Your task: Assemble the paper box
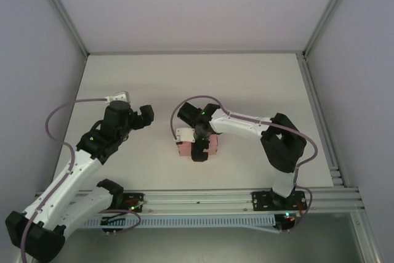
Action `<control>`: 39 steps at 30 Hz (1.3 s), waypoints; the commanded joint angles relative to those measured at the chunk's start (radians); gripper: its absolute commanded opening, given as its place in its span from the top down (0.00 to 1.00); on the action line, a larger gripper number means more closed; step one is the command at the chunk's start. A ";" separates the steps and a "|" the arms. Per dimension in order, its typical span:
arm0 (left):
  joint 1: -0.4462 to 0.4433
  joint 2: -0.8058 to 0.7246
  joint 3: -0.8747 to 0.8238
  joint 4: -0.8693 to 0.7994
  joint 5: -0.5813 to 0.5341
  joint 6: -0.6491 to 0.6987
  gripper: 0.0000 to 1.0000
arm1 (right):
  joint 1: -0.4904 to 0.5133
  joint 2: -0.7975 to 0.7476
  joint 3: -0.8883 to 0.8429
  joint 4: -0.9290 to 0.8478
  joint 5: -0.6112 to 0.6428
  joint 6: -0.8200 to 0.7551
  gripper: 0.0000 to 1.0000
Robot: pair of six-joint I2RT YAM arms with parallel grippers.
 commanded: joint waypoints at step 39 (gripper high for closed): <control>0.012 -0.052 -0.021 -0.007 0.017 0.038 0.00 | -0.063 -0.006 -0.271 0.894 0.689 -0.327 0.58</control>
